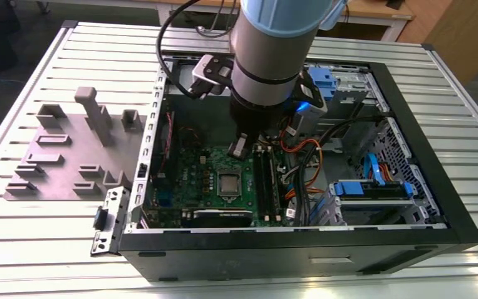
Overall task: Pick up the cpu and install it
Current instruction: 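Install the first cpu locking lever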
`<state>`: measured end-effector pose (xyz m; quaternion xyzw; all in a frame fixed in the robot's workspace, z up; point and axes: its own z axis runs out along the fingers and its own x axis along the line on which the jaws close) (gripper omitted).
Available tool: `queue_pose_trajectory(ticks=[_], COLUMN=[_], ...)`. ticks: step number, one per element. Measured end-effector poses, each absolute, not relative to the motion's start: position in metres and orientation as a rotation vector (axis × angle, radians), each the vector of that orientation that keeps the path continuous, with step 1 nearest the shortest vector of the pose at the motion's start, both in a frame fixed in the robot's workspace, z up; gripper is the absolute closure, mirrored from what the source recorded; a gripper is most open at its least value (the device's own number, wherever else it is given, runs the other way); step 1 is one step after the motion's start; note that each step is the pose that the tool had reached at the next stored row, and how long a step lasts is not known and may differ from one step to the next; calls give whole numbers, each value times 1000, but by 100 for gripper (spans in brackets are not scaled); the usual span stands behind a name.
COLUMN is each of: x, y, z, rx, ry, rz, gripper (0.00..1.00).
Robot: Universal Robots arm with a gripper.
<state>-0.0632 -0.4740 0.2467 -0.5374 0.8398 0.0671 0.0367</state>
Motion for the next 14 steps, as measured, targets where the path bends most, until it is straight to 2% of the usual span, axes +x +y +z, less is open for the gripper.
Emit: queue_pose_trajectory(ticks=[14], x=[-46], y=[-463], z=[246], rx=[-1659], ry=[2559], rz=[231], gripper=[89])
